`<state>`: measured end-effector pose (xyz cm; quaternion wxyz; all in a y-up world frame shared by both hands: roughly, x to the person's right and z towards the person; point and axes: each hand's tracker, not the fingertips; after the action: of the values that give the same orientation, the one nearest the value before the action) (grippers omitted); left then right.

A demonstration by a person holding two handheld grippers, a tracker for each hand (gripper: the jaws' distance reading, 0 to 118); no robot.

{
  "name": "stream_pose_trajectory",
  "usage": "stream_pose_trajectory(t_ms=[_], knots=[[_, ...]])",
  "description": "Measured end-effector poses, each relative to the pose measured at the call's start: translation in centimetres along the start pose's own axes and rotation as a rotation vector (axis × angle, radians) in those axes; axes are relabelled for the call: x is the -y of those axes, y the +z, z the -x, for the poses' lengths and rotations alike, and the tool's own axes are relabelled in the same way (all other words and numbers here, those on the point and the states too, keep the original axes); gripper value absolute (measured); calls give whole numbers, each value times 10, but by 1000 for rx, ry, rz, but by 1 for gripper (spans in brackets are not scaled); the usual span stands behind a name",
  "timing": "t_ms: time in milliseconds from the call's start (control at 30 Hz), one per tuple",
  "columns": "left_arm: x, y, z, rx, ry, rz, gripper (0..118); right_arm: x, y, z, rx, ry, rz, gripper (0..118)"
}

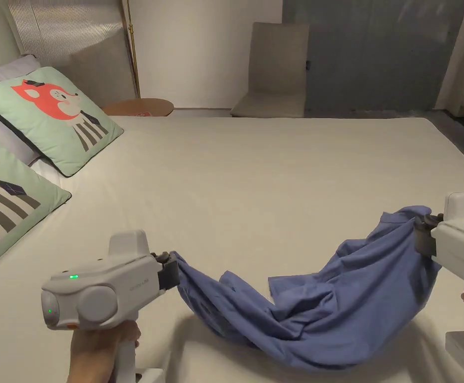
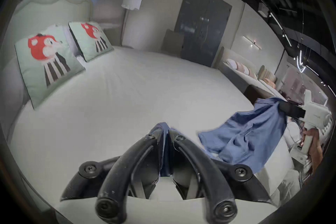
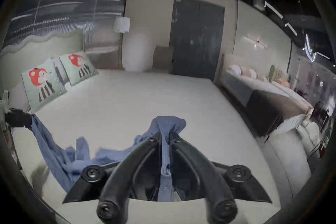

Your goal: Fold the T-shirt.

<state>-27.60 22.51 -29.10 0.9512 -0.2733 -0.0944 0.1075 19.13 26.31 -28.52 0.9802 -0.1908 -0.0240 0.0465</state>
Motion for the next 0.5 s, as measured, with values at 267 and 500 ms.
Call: stream_pose_trajectory(t_ms=[267, 500], knots=[[-122, 6, 36, -112, -23, -188, 4, -71, -20, -7, 90, 73, -189, 7], [-213, -19, 42, -170, -32, -283, 4, -128, -47, 1, 118, 132, -309, 7]])
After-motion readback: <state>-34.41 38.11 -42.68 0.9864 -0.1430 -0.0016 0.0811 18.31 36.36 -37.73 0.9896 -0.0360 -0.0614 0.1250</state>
